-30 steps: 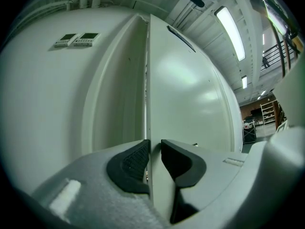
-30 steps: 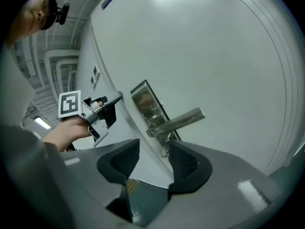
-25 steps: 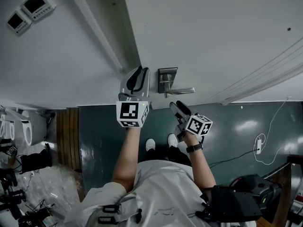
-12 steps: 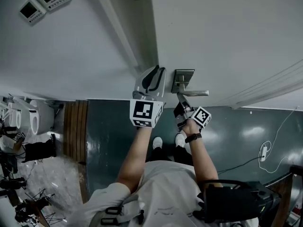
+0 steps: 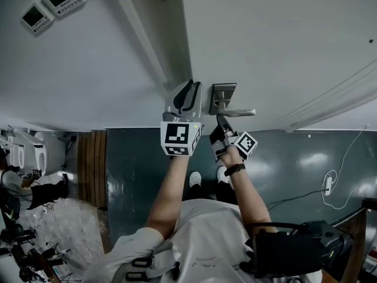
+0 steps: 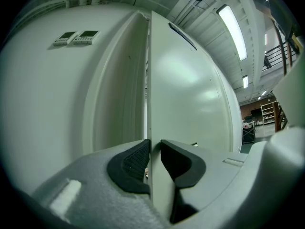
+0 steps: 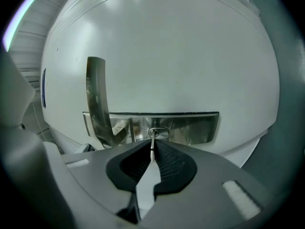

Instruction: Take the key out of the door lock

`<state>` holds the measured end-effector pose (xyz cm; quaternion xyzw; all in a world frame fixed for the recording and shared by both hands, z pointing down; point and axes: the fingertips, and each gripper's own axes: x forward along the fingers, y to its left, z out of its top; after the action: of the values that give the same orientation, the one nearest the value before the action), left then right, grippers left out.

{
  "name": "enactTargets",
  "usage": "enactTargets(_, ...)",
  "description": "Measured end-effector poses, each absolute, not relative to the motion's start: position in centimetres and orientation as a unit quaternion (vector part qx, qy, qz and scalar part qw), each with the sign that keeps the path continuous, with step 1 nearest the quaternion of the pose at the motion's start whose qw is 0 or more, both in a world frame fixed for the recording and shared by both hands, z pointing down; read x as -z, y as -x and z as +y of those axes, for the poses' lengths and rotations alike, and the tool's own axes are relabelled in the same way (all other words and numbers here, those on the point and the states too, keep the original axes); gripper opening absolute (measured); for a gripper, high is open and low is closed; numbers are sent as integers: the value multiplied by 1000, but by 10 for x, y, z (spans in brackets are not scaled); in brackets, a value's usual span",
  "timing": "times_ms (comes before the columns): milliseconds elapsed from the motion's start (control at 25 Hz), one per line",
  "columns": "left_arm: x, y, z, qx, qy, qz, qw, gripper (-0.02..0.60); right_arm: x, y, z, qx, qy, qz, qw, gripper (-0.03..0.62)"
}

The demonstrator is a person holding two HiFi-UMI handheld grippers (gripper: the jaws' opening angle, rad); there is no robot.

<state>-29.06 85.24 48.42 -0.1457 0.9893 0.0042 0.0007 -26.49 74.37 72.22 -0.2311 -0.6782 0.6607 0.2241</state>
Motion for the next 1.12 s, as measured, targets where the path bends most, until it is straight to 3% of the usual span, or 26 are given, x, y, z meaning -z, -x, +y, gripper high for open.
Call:
enactTargets(360,-487,292,854,-7,146,989,6,64,-739,200,720,-678,209,-663,238,26)
enactTargets(440,-491,288,857,-7,145,989,5,28,-728,193,705,-643,214,-697,234,26)
enactTargets(840,-524,236,847,-19,166,985,-30,11,-656,172,613,-493,174,-834,178,26)
enactTargets(1120,-500,187,816,8,146,989,-20,0,-569,180,625,-349,267,-890,119,26)
